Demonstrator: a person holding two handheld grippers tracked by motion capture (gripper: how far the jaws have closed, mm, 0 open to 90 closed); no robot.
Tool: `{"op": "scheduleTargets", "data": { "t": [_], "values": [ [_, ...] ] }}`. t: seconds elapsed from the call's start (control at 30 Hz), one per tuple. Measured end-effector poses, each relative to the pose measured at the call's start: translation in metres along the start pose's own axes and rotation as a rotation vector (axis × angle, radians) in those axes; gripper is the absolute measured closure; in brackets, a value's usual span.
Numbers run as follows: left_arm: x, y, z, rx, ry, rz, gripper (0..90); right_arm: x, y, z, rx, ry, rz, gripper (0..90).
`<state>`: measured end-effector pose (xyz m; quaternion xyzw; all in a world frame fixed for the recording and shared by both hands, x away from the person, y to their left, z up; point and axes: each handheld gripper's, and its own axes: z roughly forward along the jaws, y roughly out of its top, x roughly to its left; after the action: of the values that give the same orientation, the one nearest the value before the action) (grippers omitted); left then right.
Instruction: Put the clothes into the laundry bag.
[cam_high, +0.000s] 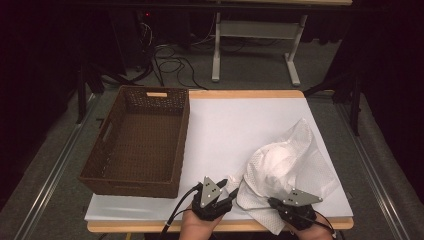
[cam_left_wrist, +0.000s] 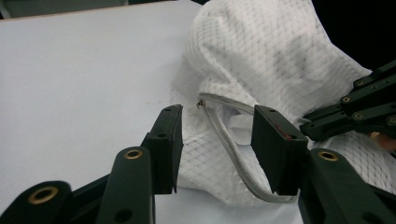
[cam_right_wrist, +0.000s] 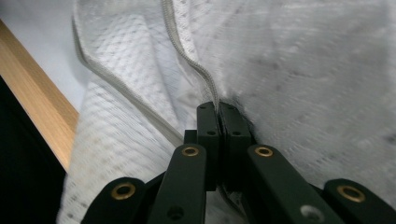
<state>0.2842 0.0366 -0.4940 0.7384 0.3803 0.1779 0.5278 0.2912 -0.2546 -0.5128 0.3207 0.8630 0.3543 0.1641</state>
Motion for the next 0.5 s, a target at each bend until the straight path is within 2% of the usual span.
{"op": "scheduleTargets", "data": {
  "t": [0.3, 0.4, 0.5],
  "values": [
    [0.005, 0.002, -0.004, -0.022, 0.007, -0.023, 51.1, -0.024, -0.007, -0.008, 0.005, -0.043, 0.050, 90.0],
    [0.006, 0.001, -0.005, -0.020, 0.003, -0.024, 51.0, -0.031, -0.010, -0.012, 0.006, -0.058, 0.049, 90.0],
    [0.007, 0.001, -0.005, -0.018, -0.002, -0.025, 50.7, -0.041, -0.013, -0.016, 0.009, -0.080, 0.077, 90.0]
  ]
}}
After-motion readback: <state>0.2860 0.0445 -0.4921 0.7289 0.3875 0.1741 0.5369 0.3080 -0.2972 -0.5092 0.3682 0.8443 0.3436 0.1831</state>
